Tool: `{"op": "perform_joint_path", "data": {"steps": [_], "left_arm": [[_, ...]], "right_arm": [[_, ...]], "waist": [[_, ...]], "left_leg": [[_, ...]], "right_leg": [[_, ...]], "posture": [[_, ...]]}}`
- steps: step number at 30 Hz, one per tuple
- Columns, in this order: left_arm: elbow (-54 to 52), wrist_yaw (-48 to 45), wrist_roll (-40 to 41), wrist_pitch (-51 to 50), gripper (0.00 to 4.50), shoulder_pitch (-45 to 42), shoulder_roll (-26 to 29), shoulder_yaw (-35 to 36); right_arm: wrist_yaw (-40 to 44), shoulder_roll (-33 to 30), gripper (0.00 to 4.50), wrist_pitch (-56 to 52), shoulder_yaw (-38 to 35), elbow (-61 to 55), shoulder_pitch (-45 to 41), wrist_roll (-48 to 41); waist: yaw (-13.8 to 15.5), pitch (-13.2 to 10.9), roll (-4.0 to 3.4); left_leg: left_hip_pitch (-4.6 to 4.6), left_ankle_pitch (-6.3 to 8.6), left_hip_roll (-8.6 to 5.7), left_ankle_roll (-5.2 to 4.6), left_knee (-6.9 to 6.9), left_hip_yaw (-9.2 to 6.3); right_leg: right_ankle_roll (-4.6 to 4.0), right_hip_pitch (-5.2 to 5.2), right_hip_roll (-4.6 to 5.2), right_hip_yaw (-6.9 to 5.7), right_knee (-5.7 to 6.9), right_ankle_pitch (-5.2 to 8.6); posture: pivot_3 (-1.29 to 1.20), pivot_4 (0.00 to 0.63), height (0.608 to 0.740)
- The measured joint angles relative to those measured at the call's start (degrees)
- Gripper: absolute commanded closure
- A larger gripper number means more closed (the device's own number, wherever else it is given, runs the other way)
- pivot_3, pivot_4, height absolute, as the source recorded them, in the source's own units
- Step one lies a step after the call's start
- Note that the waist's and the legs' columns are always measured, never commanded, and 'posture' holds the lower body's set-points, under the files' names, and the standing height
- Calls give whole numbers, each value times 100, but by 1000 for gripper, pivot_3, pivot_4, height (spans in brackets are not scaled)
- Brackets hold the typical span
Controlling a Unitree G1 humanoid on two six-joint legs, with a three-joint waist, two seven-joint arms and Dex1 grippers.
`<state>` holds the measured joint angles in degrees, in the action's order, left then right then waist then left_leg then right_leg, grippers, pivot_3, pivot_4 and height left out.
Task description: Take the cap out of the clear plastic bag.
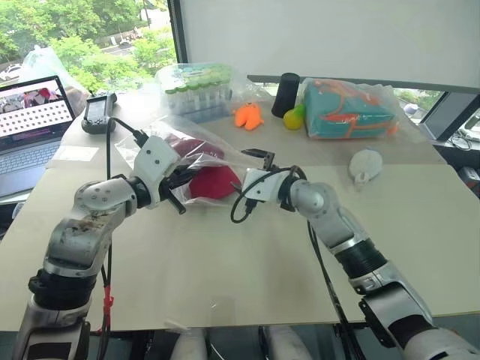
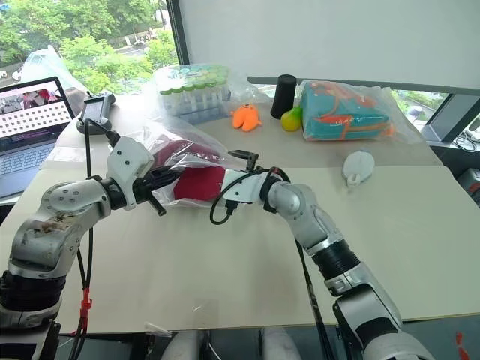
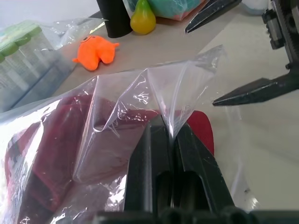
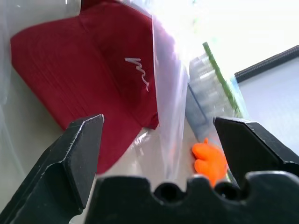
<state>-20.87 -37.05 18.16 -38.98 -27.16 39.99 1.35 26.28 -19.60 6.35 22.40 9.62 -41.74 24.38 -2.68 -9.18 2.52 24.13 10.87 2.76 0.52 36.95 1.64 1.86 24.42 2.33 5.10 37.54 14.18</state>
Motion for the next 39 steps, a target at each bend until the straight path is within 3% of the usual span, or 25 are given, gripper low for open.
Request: {"op": "perform_joint_path", "data": {"steps": [7,13,17,22,30,39], "left_arm": [[3,6,11,-12,4450,-7,3,-2],[51,5,16,-12,4450,-39,-17,-9],[51,4,17,-12,4500,-112,-62,-22],[55,-3,17,-13,4500,-115,-62,-22],[57,-2,17,-106,4500,-122,-62,-22],[22,39,19,-164,4500,-126,-66,-16]], "right_arm": [[-541,13,0,149,-128,-71,297,181],[-257,-233,0,339,-537,-1365,896,-375],[-118,-179,980,342,-451,-1533,994,-419],[-8,-135,2686,342,-308,-1557,1057,-387],[22,-84,2686,364,-72,-1375,1060,-201],[-168,39,2686,727,351,-128,735,383]], "waist": [[10,0,0],[-4,0,1],[-16,-1,1],[-2,-1,1],[2,-1,1],[-15,-1,2]], "left_leg": [[0,0,-1,0,1,0],[-1,0,0,0,0,-1],[-12,-1,0,1,1,-1],[-12,-2,-1,2,1,-1],[-11,-2,0,2,1,-1],[-12,-3,-1,3,1,0]], "right_leg": [[0,-1,1,-1,0,0],[1,-4,1,-1,-2,1],[1,-7,0,0,7,1],[1,-9,0,0,5,1],[1,-8,0,0,4,0],[0,-8,0,1,5,0]], "posture": [[0,150,740],[0,150,740],[0,150,740],[0,150,740],[0,150,740],[0,150,740]]}}
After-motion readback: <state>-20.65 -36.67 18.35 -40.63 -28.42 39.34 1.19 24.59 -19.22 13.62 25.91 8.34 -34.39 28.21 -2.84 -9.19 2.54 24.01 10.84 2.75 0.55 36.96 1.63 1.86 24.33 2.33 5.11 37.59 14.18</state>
